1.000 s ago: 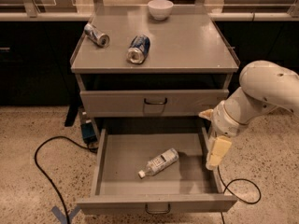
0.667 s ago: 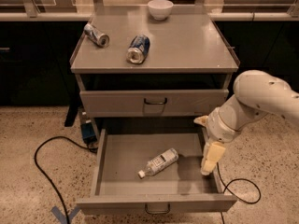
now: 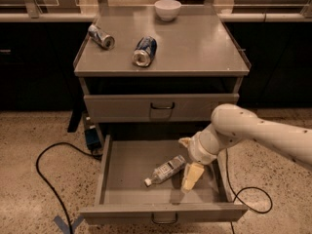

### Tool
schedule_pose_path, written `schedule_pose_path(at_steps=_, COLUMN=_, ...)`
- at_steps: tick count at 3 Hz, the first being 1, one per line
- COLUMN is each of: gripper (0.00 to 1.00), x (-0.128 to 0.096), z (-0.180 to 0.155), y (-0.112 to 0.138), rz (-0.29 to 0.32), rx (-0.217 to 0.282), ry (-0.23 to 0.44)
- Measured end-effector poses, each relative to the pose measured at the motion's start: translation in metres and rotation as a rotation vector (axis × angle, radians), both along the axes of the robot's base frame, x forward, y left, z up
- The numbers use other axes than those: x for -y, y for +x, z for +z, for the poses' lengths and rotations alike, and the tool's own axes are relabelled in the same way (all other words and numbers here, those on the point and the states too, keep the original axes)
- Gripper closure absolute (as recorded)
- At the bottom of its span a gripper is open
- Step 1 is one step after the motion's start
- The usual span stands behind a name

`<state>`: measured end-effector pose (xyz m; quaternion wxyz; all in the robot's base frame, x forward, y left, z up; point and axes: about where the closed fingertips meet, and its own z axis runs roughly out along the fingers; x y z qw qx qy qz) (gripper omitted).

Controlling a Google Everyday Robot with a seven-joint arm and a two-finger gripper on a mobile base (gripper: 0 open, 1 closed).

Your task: Pick blue plastic bottle from middle drawer and place on counter

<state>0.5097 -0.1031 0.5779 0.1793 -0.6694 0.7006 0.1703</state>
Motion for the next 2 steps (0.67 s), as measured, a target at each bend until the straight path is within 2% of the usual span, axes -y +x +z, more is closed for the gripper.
schedule_pose_path(at_steps=1, gripper=0.0, x=-0.027, z=-0.043, y=0.017, rz=-0.027, rx=0.027, ry=-0.013)
schedule_pose_path(at_steps=2, gripper=0.0, x=-0.046, z=-0.084, y=0.028, rz=-0.064, rx=0.007, ry=-0.04)
